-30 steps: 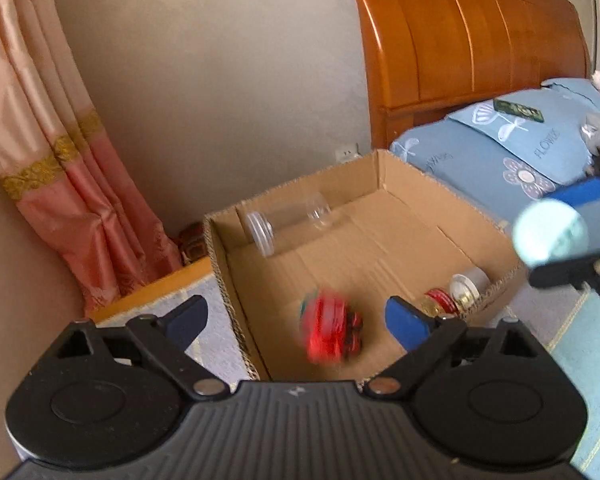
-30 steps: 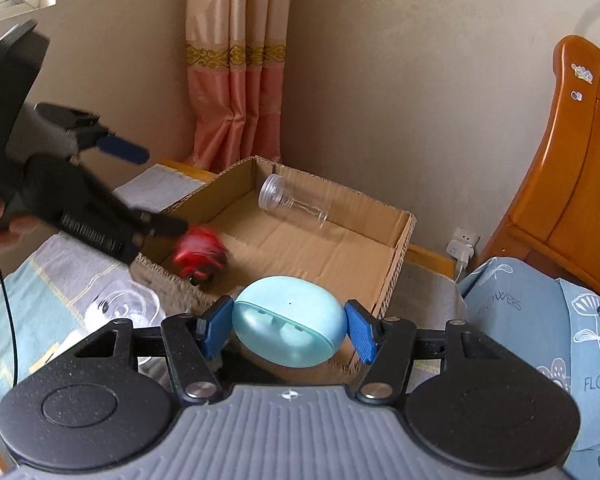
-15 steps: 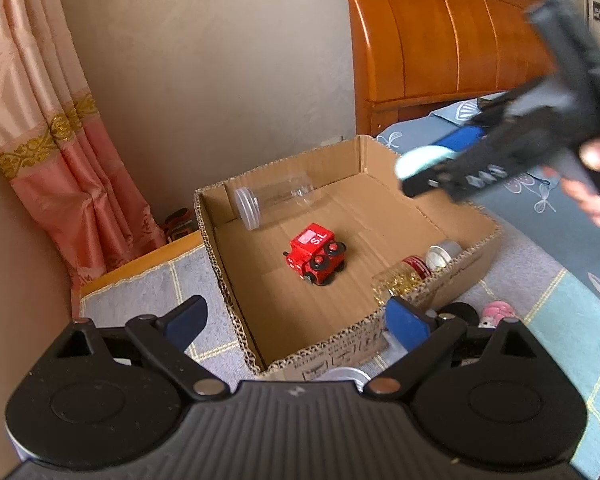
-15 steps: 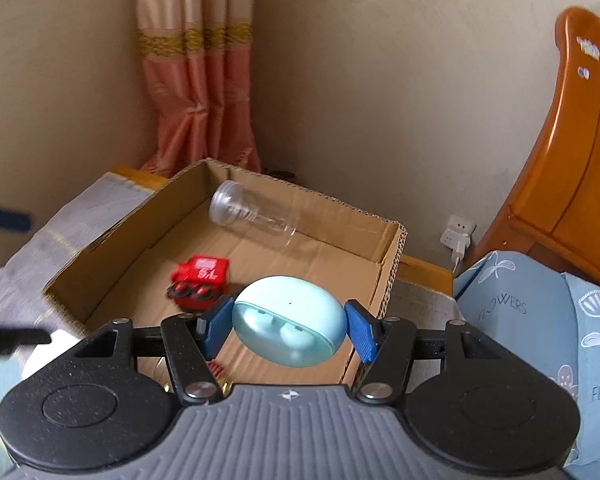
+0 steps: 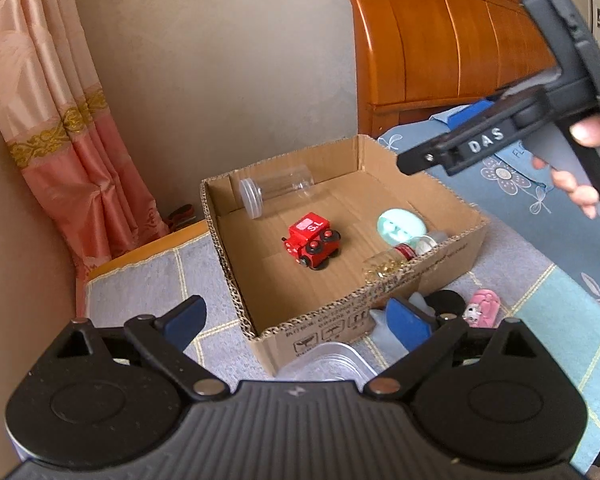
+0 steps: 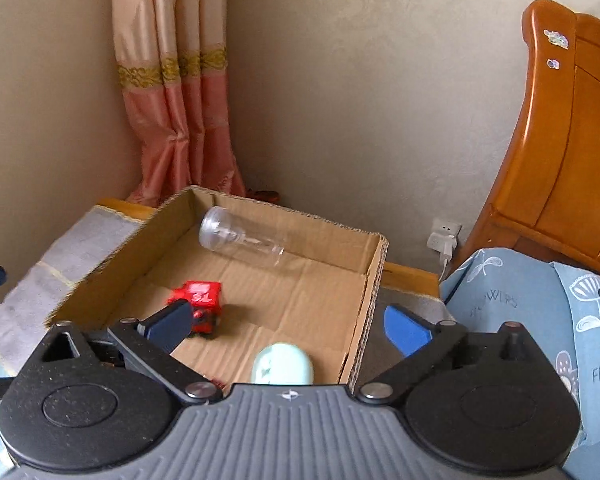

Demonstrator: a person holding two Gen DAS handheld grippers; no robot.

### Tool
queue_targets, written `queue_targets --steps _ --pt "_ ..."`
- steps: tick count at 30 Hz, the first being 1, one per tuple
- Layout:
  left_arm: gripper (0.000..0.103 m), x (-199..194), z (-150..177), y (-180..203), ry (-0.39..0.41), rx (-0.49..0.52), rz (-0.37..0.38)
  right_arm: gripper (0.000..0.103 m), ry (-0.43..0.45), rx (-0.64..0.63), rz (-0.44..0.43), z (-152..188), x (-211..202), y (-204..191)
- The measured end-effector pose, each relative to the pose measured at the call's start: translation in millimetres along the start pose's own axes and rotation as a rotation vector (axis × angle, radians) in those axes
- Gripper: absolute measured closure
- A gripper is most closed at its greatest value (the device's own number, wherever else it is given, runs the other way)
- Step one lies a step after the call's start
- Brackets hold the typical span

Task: Organize rigid objects
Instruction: 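Withdraw left gripper toward the white frosted container while right moves toward the pink bottle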

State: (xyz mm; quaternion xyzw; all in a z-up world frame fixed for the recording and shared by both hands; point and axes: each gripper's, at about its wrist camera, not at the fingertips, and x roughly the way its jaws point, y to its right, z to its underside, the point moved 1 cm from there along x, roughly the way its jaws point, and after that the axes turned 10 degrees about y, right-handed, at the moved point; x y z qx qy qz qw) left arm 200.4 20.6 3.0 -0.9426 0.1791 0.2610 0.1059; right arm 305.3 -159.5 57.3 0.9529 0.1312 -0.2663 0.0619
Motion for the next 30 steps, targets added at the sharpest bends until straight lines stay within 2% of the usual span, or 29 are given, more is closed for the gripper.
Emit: queue_targets --steps 2,9,15,19,24,30 --pt "0.002 -7 1 4 0.011 -0.002 -0.007 0.0 0.0 0.007 0.01 3 -11 -2" --pt "0.001 -29 12 13 0.05 -0.053 -0.033 0.0 0.002 0.046 0.039 28 -47 -17" --pt "0.001 -36 45 21 0.03 -0.106 -0.107 0.0 -0.01 0.142 0.06 88 -68 -26" --pt "0.001 -36 67 33 0.006 -0.081 -0.17 0.0 -0.042 0.141 0.115 127 -73 -31" --pt "0.001 -32 81 42 0.005 -0.125 -0.104 0.0 -0.102 0.144 0.136 162 -73 -36" --pt "0.001 -12 87 47 -0.055 -0.188 -0.067 0.0 -0.157 0.112 0.149 178 -64 -41"
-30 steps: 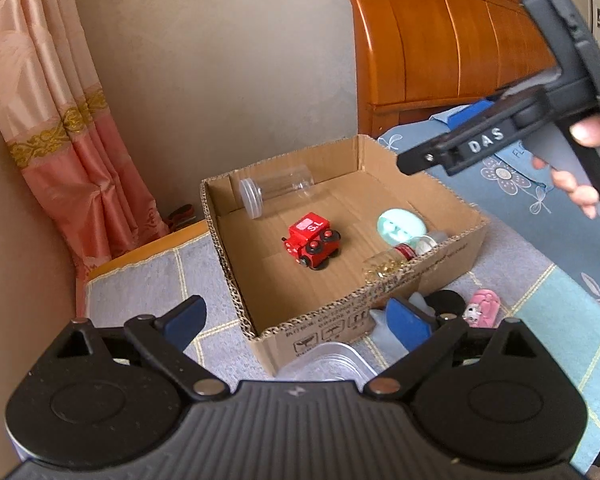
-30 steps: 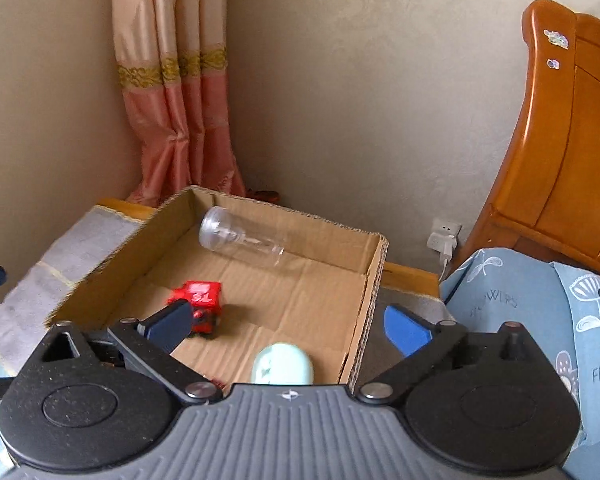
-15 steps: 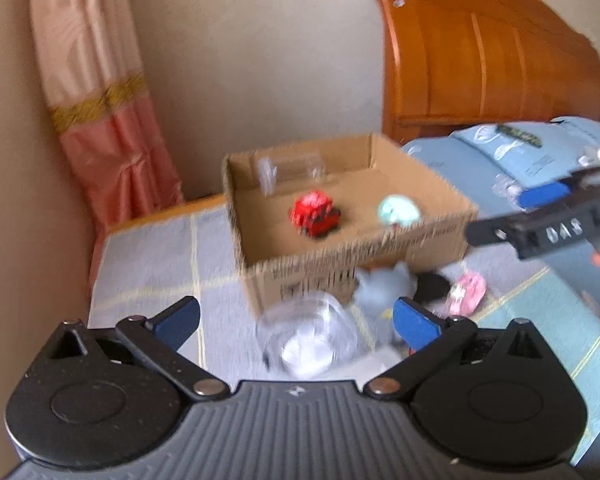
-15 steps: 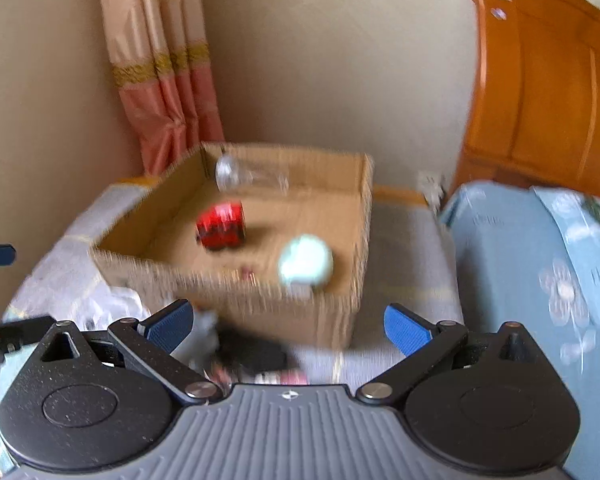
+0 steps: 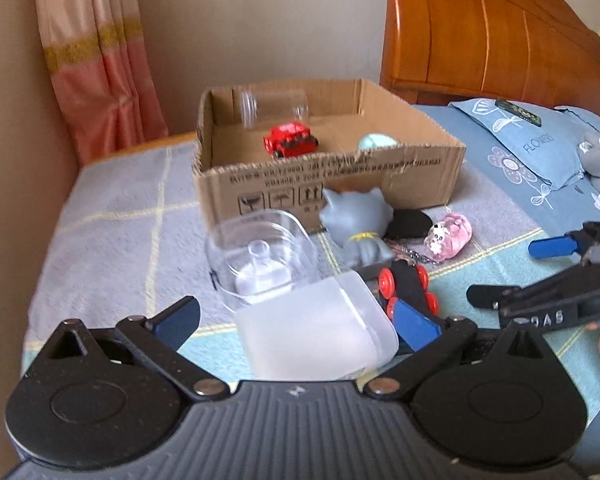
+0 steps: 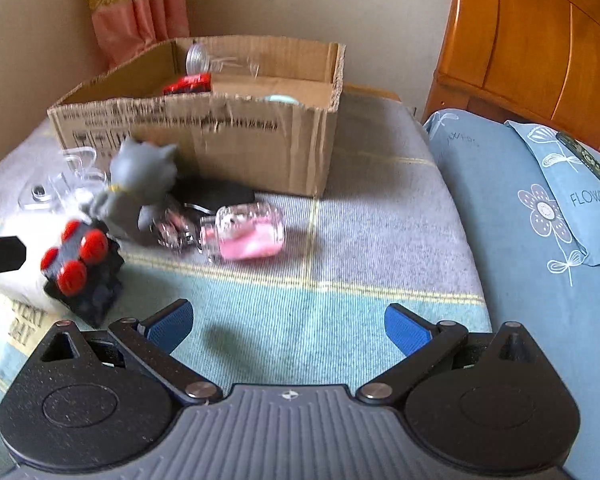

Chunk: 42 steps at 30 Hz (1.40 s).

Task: Organize rigid objects
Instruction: 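Withdraw left gripper toward the white frosted container while right moves toward the pink bottle, then grasp the pink bottle with right gripper while left gripper positions around the white container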

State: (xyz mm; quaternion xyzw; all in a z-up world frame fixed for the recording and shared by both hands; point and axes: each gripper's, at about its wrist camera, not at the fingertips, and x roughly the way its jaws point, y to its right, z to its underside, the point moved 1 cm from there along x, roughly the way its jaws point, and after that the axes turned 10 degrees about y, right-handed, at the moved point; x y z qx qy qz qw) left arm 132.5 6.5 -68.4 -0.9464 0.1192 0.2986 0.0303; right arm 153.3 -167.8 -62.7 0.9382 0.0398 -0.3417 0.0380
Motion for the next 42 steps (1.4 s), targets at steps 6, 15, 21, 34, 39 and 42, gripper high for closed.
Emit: queue_targets --steps 6,15,21,34,39,42 --pt "0.001 13 4 -4 -0.022 -0.072 0.039 0.0 -0.012 -0.022 -0.025 5 6 -5" --pt "0.001 16 7 -20 -0.044 -0.133 0.041 0.0 -0.012 -0.004 -0.047 4 9 -2" --pt "0.001 -1 12 -35 -0.03 -0.09 -0.032 0.0 0.008 -0.01 -0.055 5 9 -1" --pt "0.001 11 30 -37 -0.071 -0.096 -0.019 0.0 0.045 -0.009 -0.061 2 18 -2" --pt "0.001 18 36 -39 -0.081 -0.096 -0.014 0.0 0.085 -0.008 -0.065 4 20 -1" --pt "0.001 19 36 -34 -0.079 -0.062 -0.027 0.0 0.104 -0.005 -0.067 3 22 -1"
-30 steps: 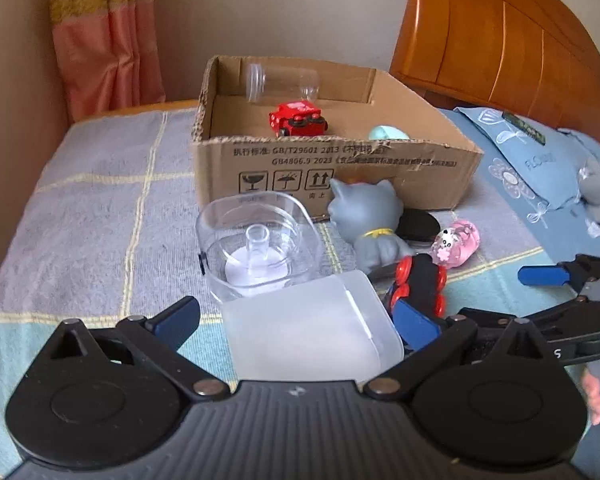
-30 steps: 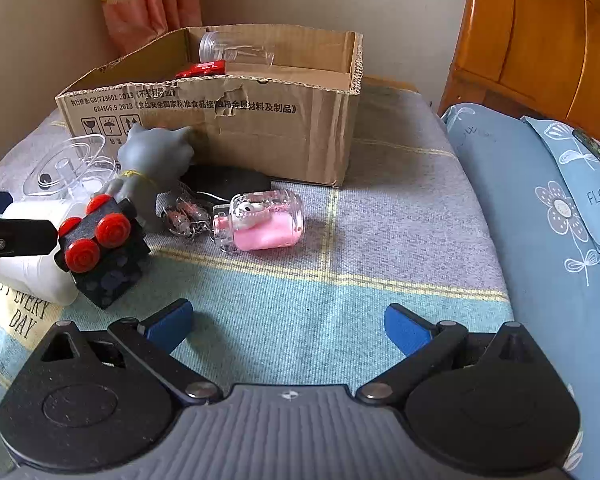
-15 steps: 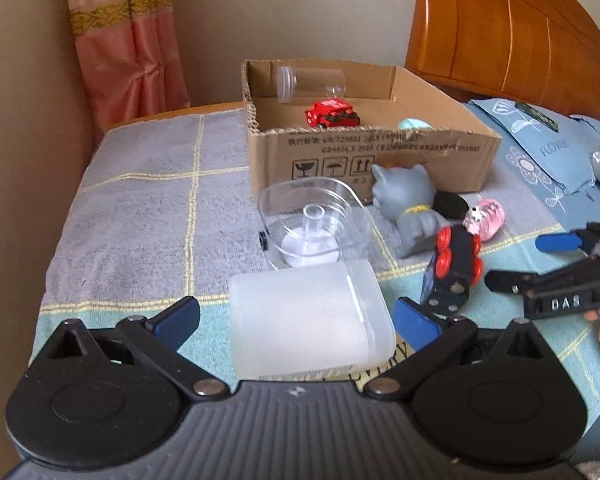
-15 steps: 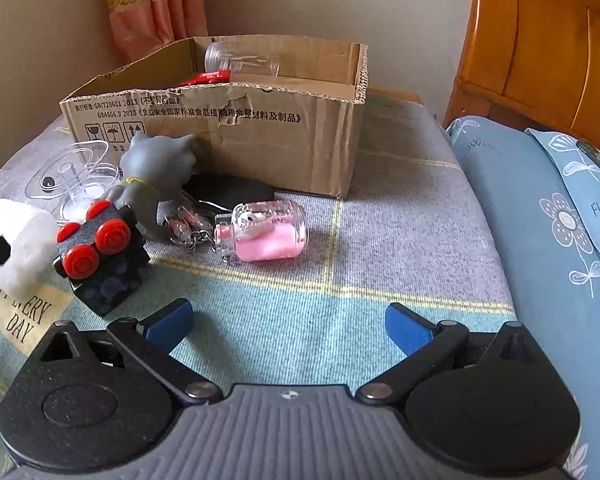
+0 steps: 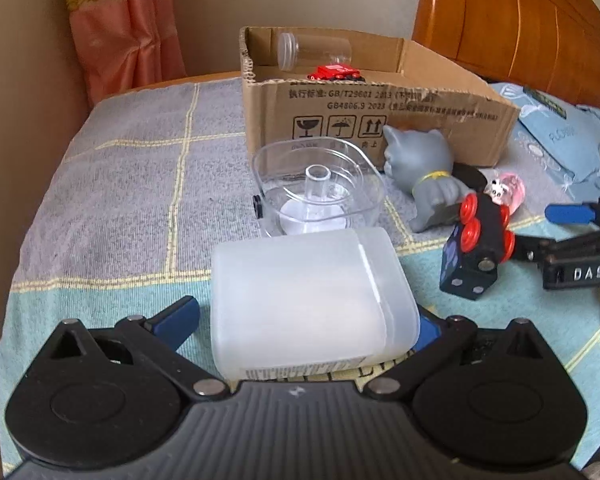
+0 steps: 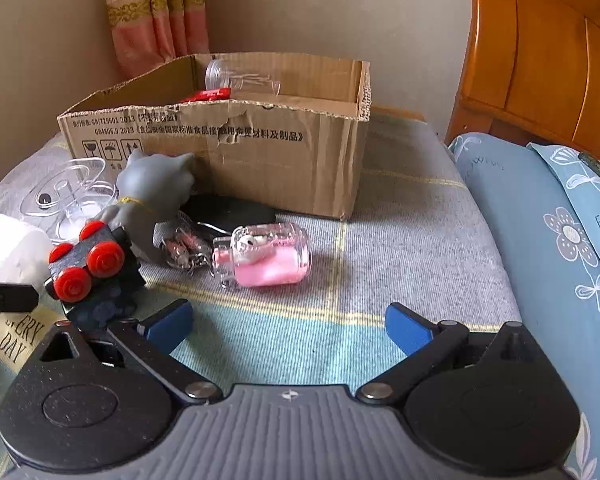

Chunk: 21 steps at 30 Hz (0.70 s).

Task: Organize rigid objects
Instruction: 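Grasp the pink bottle with right gripper while left gripper positions around the white container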

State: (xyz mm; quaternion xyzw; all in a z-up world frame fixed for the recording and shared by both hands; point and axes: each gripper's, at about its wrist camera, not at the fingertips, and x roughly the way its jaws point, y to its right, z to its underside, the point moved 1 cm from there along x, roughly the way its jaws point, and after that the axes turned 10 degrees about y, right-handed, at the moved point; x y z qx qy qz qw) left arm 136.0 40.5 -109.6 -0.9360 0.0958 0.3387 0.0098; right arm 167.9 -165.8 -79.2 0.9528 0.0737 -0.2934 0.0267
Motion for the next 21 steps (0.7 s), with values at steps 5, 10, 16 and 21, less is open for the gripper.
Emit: queue_targets --steps 5,10,16,21 --pt "0.001 1 1 3 0.01 0.027 -0.014 0.0 0.039 -0.007 -0.005 0 5 -1" --pt "0.001 2 1 3 0.017 0.026 -0.018 0.0 0.029 -0.018 -0.018 -5 10 -1" --pt "0.001 3 1 3 0.023 0.026 -0.019 0.0 0.023 -0.044 -0.062 -9 15 -1" --pt "0.001 3 1 3 0.024 0.024 -0.021 0.003 0.013 -0.055 -0.149 -16 17 0"
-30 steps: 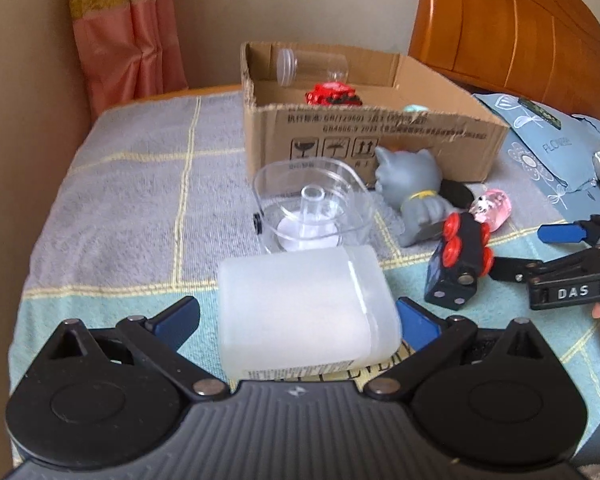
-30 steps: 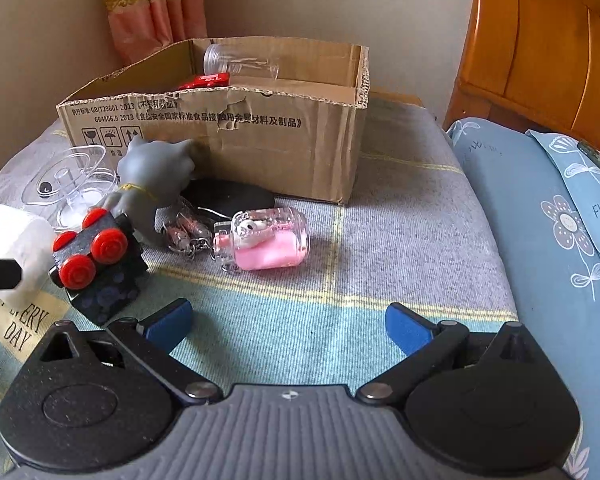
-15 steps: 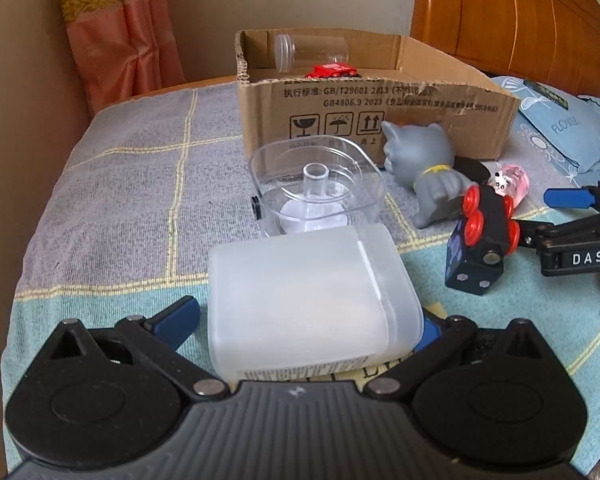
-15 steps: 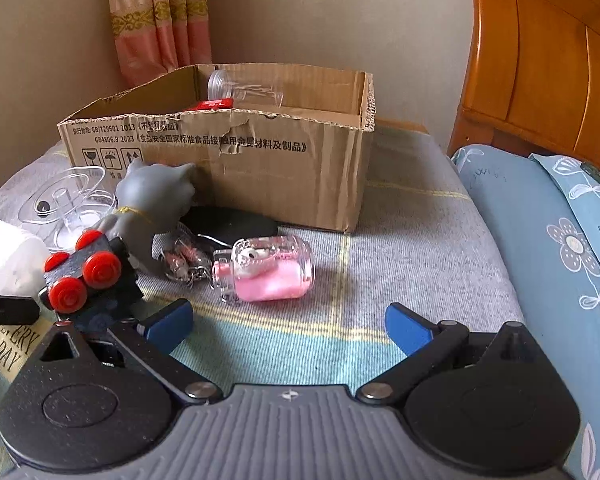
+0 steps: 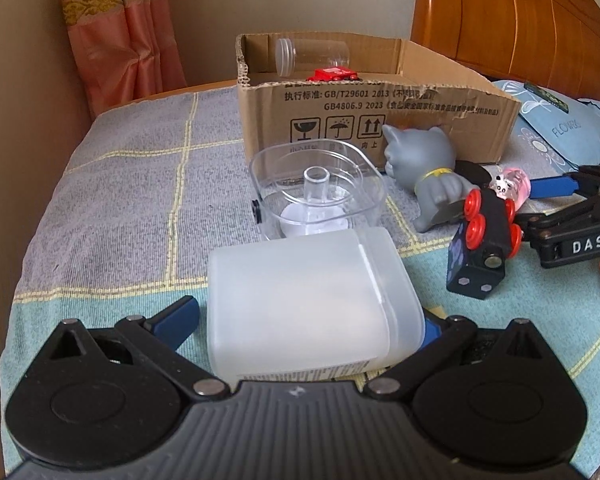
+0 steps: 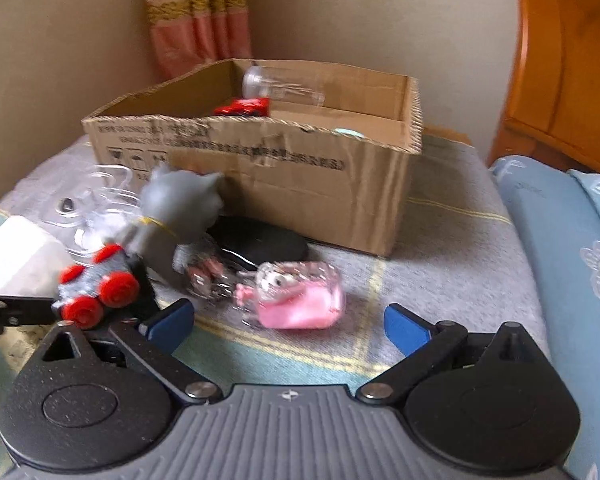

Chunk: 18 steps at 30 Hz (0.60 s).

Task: Organize rigid objects
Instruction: 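Grasp the pink bottle with right gripper while left gripper positions around the white container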

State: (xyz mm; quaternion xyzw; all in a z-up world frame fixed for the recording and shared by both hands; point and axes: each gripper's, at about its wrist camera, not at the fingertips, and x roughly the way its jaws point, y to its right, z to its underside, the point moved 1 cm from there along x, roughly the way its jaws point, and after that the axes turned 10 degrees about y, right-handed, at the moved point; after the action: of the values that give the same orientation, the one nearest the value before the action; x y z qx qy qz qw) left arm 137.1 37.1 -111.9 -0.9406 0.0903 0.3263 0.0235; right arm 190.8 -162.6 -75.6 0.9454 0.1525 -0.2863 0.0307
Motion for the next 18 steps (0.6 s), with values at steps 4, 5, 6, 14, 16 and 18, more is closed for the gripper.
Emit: queue_targets --steps 4,5,6,14,16,18 --pt "0.001 0.0 -0.1 0.2 0.0 0.0 0.0 0.02 0.001 -0.034 -0.037 -4.4 1.5 -2.8" --pt "0.001 0.1 -0.3 0.2 0.0 0.0 0.0 0.021 -0.004 -0.045 -0.034 -5.0 2.4 -3.7" --pt "0.001 0.0 -0.2 0.1 0.0 0.0 0.0 0.024 -0.004 -0.052 -0.033 -5.2 2.7 -3.9" --pt "0.001 0.3 -1.5 0.5 -0.003 -0.002 -0.004 0.046 0.0 -0.038 -0.046 -7.7 1.8 0.8" --pt "0.001 0.7 -2.3 0.6 -0.004 -0.003 -0.005 0.046 -0.002 -0.038 -0.039 -7.4 0.6 0.8" --pt "0.001 1.1 -2.3 1.0 -0.005 -0.003 -0.005 0.046 -0.006 -0.034 -0.033 -6.1 -1.3 0.8"
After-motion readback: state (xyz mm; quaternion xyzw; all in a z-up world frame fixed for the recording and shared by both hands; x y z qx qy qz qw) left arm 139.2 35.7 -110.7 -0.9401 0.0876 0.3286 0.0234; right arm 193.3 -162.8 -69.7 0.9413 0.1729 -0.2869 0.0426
